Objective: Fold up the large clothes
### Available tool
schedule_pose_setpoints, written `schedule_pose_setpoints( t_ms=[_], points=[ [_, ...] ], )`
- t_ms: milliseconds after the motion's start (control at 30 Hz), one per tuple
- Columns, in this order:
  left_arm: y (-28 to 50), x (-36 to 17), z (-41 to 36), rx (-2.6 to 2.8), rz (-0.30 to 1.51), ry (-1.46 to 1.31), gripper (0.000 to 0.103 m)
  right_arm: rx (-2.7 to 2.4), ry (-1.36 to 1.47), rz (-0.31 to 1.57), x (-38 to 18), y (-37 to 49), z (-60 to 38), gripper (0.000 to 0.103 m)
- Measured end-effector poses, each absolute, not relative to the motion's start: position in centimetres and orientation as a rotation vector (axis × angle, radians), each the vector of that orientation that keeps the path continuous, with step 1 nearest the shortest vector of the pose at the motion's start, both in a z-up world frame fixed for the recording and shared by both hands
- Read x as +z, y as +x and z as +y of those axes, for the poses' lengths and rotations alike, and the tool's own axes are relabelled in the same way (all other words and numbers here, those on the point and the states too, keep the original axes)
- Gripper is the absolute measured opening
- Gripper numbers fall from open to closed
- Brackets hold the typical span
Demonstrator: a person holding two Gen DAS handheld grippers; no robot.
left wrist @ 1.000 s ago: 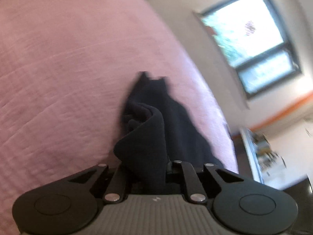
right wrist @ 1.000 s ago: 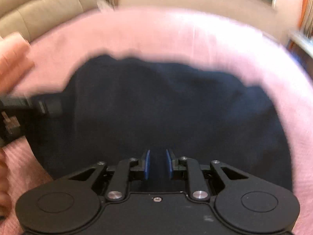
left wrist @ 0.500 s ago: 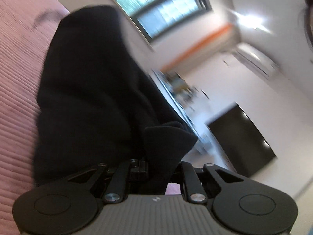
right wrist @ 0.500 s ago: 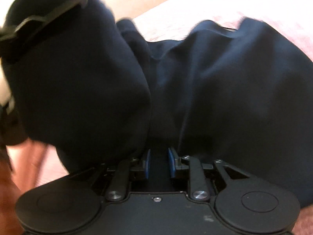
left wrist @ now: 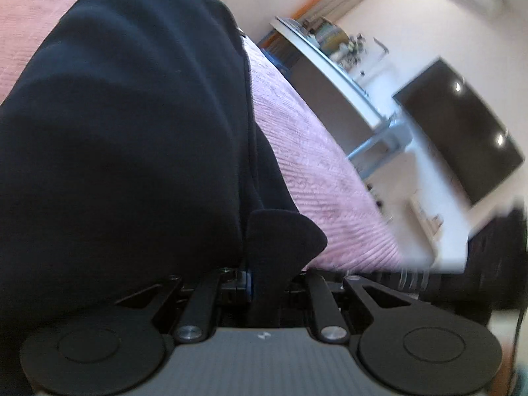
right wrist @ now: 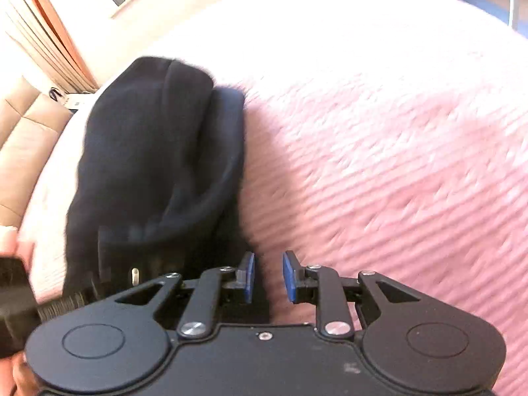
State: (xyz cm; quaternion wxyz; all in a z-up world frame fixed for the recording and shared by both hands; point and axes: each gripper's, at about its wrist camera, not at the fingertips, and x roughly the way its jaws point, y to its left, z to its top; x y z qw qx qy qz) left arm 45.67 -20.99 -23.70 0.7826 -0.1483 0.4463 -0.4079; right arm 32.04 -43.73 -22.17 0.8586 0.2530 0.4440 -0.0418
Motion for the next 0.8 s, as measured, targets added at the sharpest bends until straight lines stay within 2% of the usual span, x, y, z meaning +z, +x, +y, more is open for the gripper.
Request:
schedule_pose_setpoints(
  t_ms=[100,167,200,300,400,433,533,633,667,700,733,767,800],
  points=[
    [44.8,-22.4,-22.4,-0.921,0.978,-0.265,0.022,-0.059,0.431,0.852,-18.9,34.9,-44.5,0.027],
    [43.5,-22.7,-23.1,-0.964,1.030,-0.231,0.022,0.004,0.384,0.804,-16.4,37.4,-44.2,0.032],
    [43.2,-23.1,-23.0,-0.957,1.040,-0.196,0.022,0.056,0.367,0.796,-15.3,38.8,-43.7,0.039],
    [42.9,-21.8,-21.3,-0.974,1.083,-0.192,0.021,0.203,0.262,0.760,-12.7,42.6,-41.5,0.041],
    [43.4,-17.5,-18.2,-0.995,1.022,-0.231,0.021,0.350,0.169,0.711,-11.2,46.0,-37.6,0.041],
    [43.7,-16.1,-16.6,-0.969,0.979,-0.254,0.024,0.397,0.153,0.710,-11.3,46.5,-36.7,0.041],
    [46.4,-14.5,-13.4,-0.847,0.893,-0.319,0.025,0.515,0.088,0.692,-12.3,49.8,-32.2,0.040],
    [49.7,-17.0,-12.3,-0.750,0.901,-0.305,0.022,0.517,-0.040,0.707,-16.4,52.6,-29.5,0.032],
    [50.3,-18.5,-11.8,-0.754,0.922,-0.309,0.021,0.483,-0.137,0.695,-18.1,52.7,-28.9,0.033],
    [50.7,-19.8,-11.9,-0.758,0.932,-0.305,0.020,0.457,-0.215,0.698,-19.3,52.4,-28.4,0.039],
    [50.9,-21.1,-12.5,-0.758,0.933,-0.291,0.011,0.433,-0.263,0.684,-20.9,52.0,-29.0,0.064],
    [51.0,-22.8,-13.1,-0.762,0.953,-0.300,0.006,0.395,-0.260,0.662,-21.8,51.6,-29.7,0.079],
    [50.6,-23.9,-12.1,-0.757,0.969,-0.310,0.003,0.398,-0.188,0.674,-22.2,51.7,-31.2,0.082]
  ],
)
